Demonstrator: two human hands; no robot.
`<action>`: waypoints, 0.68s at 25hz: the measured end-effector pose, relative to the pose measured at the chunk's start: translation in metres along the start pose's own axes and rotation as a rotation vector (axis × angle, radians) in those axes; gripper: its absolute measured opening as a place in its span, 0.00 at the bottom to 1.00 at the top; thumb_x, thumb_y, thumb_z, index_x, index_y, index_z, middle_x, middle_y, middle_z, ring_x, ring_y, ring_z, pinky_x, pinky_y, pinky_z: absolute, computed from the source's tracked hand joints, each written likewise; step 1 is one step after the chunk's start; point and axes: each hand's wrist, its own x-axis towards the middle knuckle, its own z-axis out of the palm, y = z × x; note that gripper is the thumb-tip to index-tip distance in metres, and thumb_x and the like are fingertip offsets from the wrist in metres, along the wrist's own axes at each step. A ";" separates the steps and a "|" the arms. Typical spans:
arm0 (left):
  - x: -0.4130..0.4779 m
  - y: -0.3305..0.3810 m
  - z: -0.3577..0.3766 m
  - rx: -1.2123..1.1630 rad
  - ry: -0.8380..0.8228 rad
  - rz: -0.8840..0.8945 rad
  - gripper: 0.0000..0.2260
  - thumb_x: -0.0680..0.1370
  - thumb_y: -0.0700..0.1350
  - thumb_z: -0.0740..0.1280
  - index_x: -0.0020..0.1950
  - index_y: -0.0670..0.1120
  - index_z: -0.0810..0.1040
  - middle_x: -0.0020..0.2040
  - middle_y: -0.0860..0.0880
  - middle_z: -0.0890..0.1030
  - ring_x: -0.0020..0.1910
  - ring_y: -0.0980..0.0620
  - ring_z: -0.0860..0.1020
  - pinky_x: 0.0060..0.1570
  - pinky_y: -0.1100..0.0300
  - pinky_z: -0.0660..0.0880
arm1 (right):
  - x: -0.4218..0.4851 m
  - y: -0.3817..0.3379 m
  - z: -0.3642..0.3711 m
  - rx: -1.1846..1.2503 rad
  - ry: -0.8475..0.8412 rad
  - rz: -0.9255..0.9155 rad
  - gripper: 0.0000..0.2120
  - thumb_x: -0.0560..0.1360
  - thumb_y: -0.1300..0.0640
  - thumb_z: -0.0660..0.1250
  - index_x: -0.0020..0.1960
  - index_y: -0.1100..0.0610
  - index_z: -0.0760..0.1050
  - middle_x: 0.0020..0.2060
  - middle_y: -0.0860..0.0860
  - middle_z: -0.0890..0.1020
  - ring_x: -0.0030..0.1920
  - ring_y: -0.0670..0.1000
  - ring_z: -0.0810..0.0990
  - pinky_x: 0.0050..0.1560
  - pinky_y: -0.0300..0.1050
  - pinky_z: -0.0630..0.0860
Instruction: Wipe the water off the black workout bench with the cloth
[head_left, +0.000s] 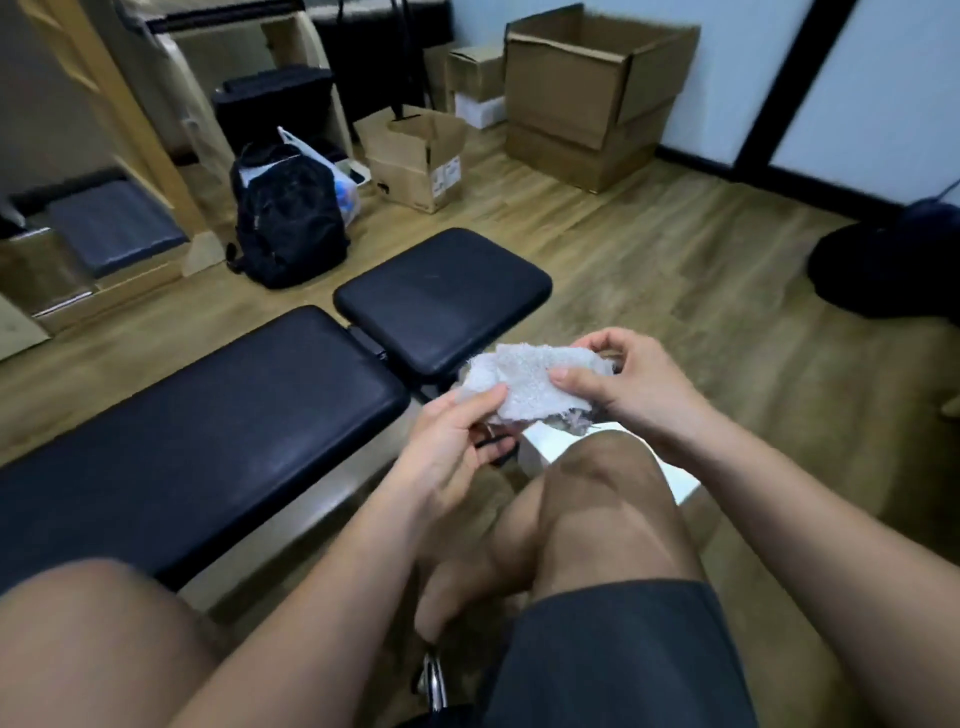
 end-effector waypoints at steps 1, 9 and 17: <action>0.002 -0.011 0.006 0.047 0.020 0.005 0.05 0.77 0.41 0.68 0.52 0.45 0.81 0.40 0.48 0.85 0.35 0.54 0.82 0.39 0.60 0.77 | -0.006 0.010 -0.011 -0.084 0.044 0.002 0.13 0.69 0.58 0.77 0.49 0.60 0.76 0.36 0.54 0.82 0.31 0.49 0.80 0.30 0.46 0.79; 0.073 -0.094 0.018 0.225 0.171 -0.316 0.04 0.75 0.35 0.70 0.49 0.41 0.81 0.40 0.44 0.83 0.33 0.52 0.80 0.36 0.60 0.78 | 0.013 0.146 -0.036 -0.067 0.249 0.389 0.11 0.69 0.64 0.73 0.45 0.51 0.75 0.34 0.58 0.79 0.29 0.58 0.83 0.43 0.62 0.82; 0.197 -0.158 0.052 0.345 0.151 -0.440 0.10 0.77 0.45 0.70 0.56 0.46 0.76 0.46 0.47 0.79 0.42 0.51 0.77 0.39 0.58 0.74 | 0.092 0.220 -0.056 0.111 0.565 0.591 0.16 0.73 0.65 0.67 0.59 0.55 0.73 0.48 0.56 0.79 0.40 0.54 0.80 0.38 0.47 0.79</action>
